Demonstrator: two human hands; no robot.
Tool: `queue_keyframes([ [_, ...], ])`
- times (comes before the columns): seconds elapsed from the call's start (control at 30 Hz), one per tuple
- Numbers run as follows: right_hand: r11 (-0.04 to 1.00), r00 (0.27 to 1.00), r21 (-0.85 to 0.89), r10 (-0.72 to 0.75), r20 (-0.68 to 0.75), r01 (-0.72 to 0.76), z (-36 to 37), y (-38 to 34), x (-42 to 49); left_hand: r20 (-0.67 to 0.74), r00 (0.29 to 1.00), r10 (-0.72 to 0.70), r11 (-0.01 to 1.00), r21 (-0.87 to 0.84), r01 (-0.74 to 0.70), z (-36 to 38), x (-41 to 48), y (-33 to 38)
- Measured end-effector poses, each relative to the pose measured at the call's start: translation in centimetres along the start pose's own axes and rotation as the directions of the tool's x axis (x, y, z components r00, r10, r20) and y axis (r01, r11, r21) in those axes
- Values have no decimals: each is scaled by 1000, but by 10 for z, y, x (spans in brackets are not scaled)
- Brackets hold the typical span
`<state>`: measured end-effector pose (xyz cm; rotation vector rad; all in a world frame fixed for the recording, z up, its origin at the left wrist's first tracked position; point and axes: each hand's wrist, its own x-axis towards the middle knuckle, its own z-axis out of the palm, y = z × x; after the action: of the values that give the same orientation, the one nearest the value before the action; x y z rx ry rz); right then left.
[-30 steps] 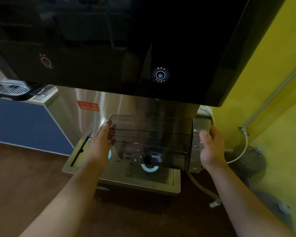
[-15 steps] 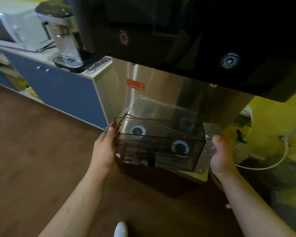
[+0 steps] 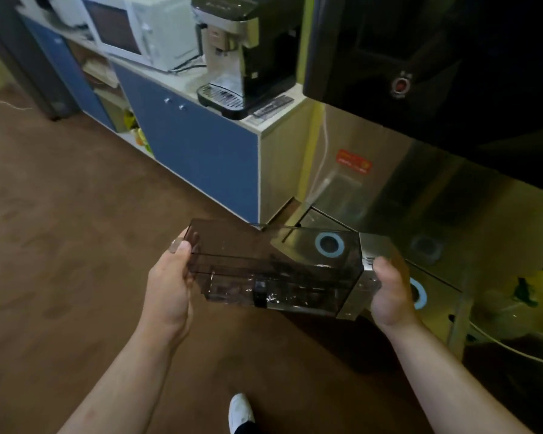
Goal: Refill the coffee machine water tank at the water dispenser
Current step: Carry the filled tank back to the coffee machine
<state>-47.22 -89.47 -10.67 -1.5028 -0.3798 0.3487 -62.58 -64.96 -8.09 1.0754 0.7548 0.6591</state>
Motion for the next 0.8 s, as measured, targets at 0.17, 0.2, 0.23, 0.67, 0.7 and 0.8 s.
queue_keyframes([
  [0.17,1000,1000,3,11,-9,-11,59,2,22,-22,999,33,999,25,-32,-44,32,23],
  [0.2,1000,1000,9,16,-1,-16,69,3,27,-26,999,34,999,28,-33,-53,38,27],
  [0.23,1000,1000,13,13,1,-13,80,2,31,-30,999,30,999,29,-29,-60,44,31],
  [0.67,996,990,62,51,130,-60,185,7,131,-139,986,93,995,-24,-97,-105,135,72],
  [0.7,997,992,66,40,116,-47,192,8,142,-142,985,98,994,-27,-103,-106,145,74],
  [0.8,999,997,54,1,78,-5,212,10,176,-138,984,111,992,-38,-117,-109,177,80],
])
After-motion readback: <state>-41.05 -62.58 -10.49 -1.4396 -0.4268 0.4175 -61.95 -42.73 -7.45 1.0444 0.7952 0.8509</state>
